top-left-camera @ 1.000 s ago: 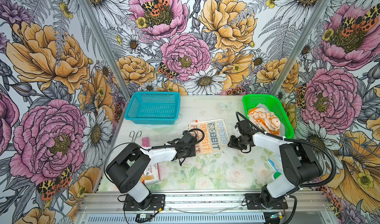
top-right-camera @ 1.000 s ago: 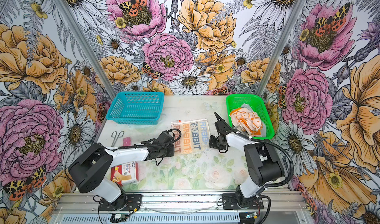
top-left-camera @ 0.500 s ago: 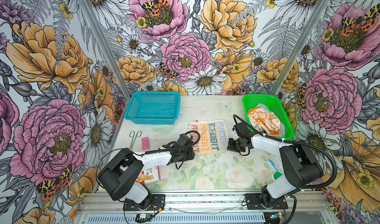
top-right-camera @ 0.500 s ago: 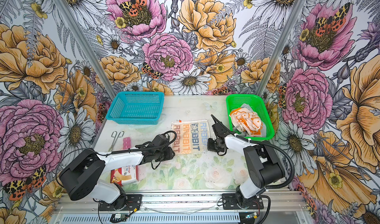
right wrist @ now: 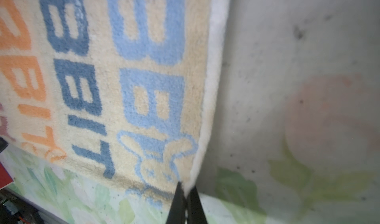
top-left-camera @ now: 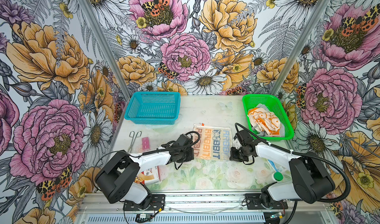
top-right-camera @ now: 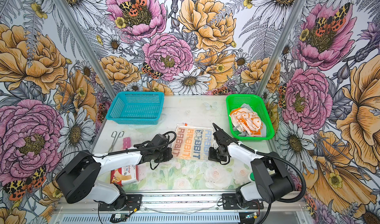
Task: Fold and stack the towels
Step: 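Drag the folded RABBIT towel toward the robot with both grippers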
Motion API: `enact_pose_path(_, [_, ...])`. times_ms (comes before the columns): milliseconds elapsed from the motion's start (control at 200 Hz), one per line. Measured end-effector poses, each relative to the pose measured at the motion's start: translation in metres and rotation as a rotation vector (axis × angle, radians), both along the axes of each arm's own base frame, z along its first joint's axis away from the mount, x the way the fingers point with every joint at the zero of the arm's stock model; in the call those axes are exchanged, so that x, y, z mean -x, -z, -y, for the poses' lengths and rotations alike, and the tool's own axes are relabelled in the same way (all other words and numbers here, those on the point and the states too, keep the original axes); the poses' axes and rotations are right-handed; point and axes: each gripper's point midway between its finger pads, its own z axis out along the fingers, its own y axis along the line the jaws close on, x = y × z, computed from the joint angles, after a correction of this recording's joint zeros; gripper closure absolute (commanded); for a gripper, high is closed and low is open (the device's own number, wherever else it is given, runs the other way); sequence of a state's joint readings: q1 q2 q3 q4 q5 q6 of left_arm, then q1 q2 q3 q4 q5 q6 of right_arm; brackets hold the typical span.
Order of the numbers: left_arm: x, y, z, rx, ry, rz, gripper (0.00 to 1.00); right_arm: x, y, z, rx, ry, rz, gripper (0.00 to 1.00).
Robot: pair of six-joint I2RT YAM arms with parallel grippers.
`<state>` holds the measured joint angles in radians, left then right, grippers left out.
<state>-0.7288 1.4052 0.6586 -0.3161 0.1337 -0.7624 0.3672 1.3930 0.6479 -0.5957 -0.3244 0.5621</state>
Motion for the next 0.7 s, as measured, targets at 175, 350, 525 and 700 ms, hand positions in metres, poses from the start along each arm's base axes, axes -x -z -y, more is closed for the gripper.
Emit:
enact_pose_path(175, [0.011,-0.005,-0.002,0.016,0.023,-0.022,1.00,0.013,0.000,-0.003,-0.005,-0.005,-0.045,0.94])
enact_pose_path(350, [0.033,0.013,-0.017,-0.037,0.025,-0.092,1.00,0.033,-0.012,-0.003,0.045,-0.012,-0.044,0.75])
enact_pose_path(525, [0.050,0.025,-0.026,-0.079,0.023,-0.141,0.84,0.049,-0.026,0.004,0.085,0.013,-0.018,0.58])
enact_pose_path(700, [0.054,0.023,-0.024,-0.080,0.031,-0.140,0.75,0.062,-0.024,-0.003,0.123,-0.017,-0.031,0.57])
